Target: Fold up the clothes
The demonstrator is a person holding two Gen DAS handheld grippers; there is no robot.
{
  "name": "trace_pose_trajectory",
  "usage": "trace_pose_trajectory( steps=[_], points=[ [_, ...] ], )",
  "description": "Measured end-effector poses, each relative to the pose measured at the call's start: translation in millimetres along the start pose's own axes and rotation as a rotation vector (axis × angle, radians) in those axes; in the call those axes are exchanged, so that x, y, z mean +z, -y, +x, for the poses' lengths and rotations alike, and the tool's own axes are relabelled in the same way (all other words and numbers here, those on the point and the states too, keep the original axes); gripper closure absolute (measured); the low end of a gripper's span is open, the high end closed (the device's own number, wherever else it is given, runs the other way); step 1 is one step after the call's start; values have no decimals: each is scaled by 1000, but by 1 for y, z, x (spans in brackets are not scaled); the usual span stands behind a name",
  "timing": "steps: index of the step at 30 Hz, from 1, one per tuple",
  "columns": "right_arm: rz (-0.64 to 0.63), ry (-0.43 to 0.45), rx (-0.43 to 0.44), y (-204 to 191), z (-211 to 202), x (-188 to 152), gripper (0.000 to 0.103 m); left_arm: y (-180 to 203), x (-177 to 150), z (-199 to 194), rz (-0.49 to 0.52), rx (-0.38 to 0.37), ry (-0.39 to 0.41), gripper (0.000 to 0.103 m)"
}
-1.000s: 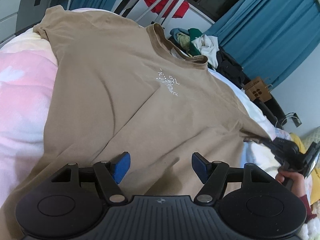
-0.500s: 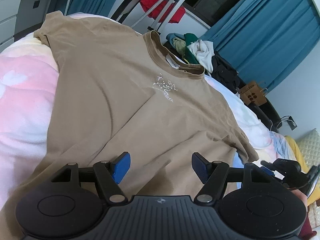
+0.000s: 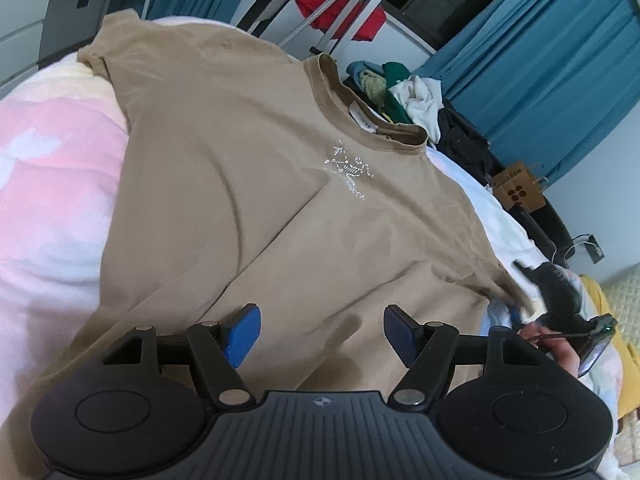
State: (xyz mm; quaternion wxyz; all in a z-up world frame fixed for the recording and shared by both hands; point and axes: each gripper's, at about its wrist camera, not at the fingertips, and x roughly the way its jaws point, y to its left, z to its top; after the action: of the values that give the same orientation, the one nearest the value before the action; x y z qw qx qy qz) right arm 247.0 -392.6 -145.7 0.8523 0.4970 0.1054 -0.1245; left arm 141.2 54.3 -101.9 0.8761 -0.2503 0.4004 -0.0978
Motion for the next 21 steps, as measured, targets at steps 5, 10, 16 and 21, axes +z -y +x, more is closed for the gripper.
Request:
trace_pose_trajectory(
  steps=[5, 10, 16, 21],
  points=[
    [-181, 48, -26, -26, 21, 10, 44, 1, 3, 5, 8, -13, -5, 33],
    [-139, -51, -168, -5, 49, 7, 45, -2, 6, 11, -10, -8, -9, 33],
    [-293, 26, -177, -31, 37, 6, 96, -3, 9, 4, -42, -26, 10, 33],
    [-552, 160, -107, -98, 12, -1, 96, -7, 17, -13, -44, -37, 59, 33]
  ],
)
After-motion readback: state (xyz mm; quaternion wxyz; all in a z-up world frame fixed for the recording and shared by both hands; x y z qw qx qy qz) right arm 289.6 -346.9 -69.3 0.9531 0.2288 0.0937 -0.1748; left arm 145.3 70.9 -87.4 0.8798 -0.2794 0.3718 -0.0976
